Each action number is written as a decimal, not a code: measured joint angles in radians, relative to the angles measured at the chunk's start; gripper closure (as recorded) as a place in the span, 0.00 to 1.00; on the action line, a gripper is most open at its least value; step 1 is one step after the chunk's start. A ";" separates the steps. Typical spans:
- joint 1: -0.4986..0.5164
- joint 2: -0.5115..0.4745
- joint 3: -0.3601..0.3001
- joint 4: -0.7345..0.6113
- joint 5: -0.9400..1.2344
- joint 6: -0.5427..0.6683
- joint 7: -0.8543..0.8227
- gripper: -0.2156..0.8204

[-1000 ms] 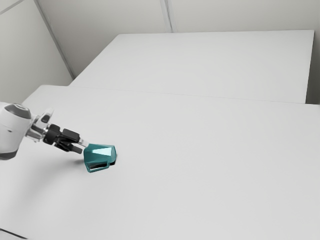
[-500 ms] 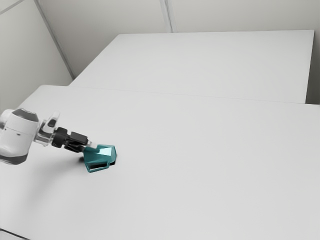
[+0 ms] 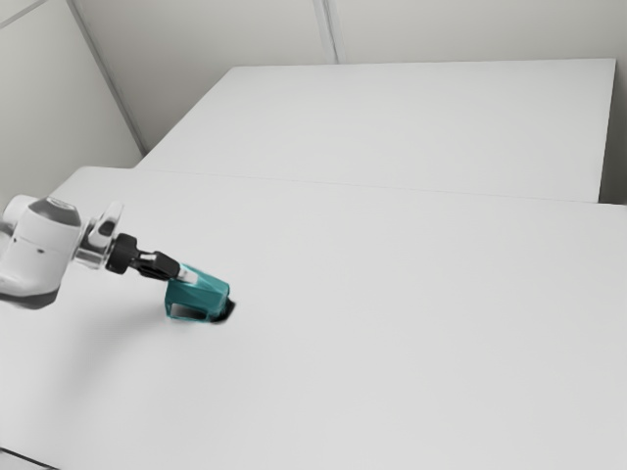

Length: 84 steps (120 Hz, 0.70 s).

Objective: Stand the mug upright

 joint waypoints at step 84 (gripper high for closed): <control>-0.084 -0.111 -0.155 -0.008 0.413 0.186 -0.132 0.97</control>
